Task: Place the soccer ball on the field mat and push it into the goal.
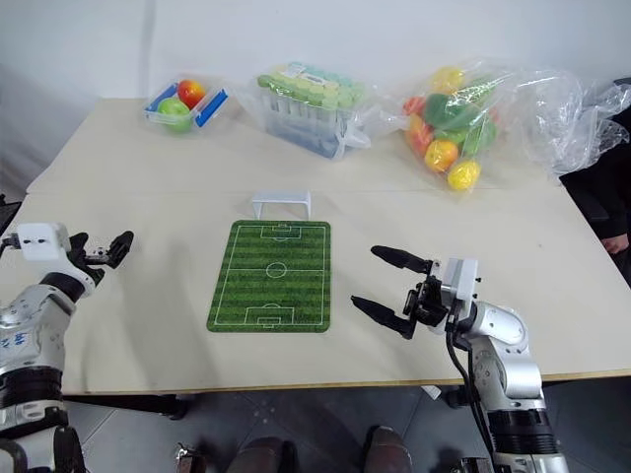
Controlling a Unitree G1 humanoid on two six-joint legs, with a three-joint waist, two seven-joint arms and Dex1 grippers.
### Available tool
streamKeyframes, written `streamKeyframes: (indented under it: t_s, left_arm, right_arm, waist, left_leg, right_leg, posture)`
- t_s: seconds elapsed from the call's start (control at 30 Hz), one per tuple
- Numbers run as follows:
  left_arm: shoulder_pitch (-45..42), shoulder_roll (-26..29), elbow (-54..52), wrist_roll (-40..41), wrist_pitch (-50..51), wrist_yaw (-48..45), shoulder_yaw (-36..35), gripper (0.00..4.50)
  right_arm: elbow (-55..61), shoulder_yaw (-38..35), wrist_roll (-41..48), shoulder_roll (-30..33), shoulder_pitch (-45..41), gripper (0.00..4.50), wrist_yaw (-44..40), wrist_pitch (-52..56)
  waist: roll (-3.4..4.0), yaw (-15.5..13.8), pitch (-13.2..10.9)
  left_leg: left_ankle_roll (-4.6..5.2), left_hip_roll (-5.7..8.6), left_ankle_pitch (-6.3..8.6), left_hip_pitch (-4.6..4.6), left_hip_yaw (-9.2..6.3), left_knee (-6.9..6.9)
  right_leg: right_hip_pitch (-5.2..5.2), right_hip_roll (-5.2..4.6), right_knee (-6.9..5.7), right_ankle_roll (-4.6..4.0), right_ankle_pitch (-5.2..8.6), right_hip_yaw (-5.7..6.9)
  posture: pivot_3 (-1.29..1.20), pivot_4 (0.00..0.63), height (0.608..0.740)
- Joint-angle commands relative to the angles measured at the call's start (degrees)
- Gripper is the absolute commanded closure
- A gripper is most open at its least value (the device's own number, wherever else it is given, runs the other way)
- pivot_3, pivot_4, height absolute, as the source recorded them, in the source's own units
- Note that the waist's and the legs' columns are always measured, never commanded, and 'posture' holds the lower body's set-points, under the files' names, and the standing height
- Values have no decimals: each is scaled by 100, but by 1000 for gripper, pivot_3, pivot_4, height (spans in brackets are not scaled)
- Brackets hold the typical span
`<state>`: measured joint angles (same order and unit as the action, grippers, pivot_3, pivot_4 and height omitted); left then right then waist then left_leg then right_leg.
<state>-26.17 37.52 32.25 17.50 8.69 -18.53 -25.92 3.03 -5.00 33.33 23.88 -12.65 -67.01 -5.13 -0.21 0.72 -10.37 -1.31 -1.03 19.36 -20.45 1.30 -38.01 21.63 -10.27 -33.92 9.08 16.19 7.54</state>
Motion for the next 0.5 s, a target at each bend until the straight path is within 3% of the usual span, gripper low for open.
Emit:
streamKeyframes:
  t_s: [0.03, 0.3, 0.4, 0.5]
  left_arm:
    - [-159, 223, 349, -204, -372, 74, -21, 44]
    - [-322, 195, 946, -192, -527, -127, -3, 44]
    - [-424, 157, 1100, -208, -548, -146, 28, 657]
    - [-498, 147, 1268, -267, -575, -212, 118, 1619]
  right_arm:
    - [304, -37, 19, -54, 110, 0, 141, -91]
    - [354, -49, -48, -98, 220, 0, 328, -163]
    - [348, -40, -41, -92, 227, 0, 337, -187]
    - [419, -19, -23, -86, 224, 0, 383, -157]
  waist:
    - [0, -2, 0]
    - [-2, -58, 0]
    - [-3, -77, 1]
    - [-4, -66, 1]
  left_leg:
    - [0, 0, 0, 0, 0, -1]
    - [0, -1, 0, 0, 1, -5]
    - [0, 0, 0, 0, 1, -7]
    - [0, 0, 0, 0, 1, -7]
  right_leg:
    - [0, 0, 0, 0, 0, 0]
    - [0, -1, -4, 0, 0, -2]
    - [0, -2, -6, 1, 0, -2]
    - [-1, -2, -6, 1, -1, -2]
  posture:
    - [0, 150, 740]
    - [0, 150, 740]
    - [0, 150, 740]
    - [0, 150, 740]
